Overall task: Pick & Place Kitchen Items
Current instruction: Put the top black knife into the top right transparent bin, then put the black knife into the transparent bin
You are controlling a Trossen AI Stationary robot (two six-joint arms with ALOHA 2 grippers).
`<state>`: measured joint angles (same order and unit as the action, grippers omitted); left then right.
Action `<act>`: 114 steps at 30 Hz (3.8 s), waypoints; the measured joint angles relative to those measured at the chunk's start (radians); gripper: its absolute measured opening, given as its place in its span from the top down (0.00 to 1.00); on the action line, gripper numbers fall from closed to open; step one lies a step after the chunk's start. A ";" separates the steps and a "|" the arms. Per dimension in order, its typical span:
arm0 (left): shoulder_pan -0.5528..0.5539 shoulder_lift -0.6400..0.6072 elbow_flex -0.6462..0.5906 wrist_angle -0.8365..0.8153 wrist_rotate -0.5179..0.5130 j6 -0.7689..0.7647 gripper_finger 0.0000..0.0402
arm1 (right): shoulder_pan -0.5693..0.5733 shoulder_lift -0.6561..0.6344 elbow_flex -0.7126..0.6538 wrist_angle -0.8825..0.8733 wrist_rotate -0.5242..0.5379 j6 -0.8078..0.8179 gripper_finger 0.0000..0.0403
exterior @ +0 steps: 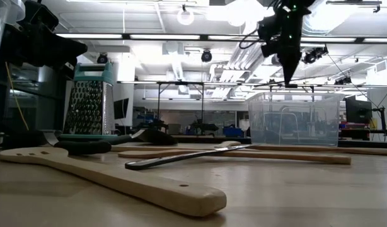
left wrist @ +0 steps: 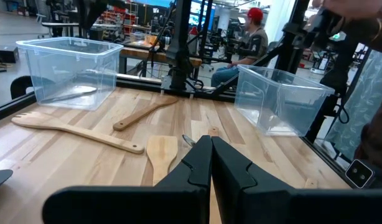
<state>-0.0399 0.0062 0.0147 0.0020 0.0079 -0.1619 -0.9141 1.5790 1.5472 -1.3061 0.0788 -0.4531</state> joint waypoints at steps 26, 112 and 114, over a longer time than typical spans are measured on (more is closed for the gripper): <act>0.000 0.000 0.000 0.000 0.000 0.000 0.99 | -0.056 -0.001 -0.216 0.249 0.000 -0.070 0.89; 0.000 0.000 0.000 0.000 0.000 0.000 0.99 | 0.610 -0.961 -0.569 0.374 -0.098 0.335 0.51; 0.000 0.000 0.000 0.000 0.000 0.000 0.99 | 0.610 -0.962 -0.569 0.374 -0.117 0.356 0.51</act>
<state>-0.0399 0.0059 0.0147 0.0021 0.0080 -0.1619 -0.3042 0.6174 0.9787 -0.9321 -0.0386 -0.0970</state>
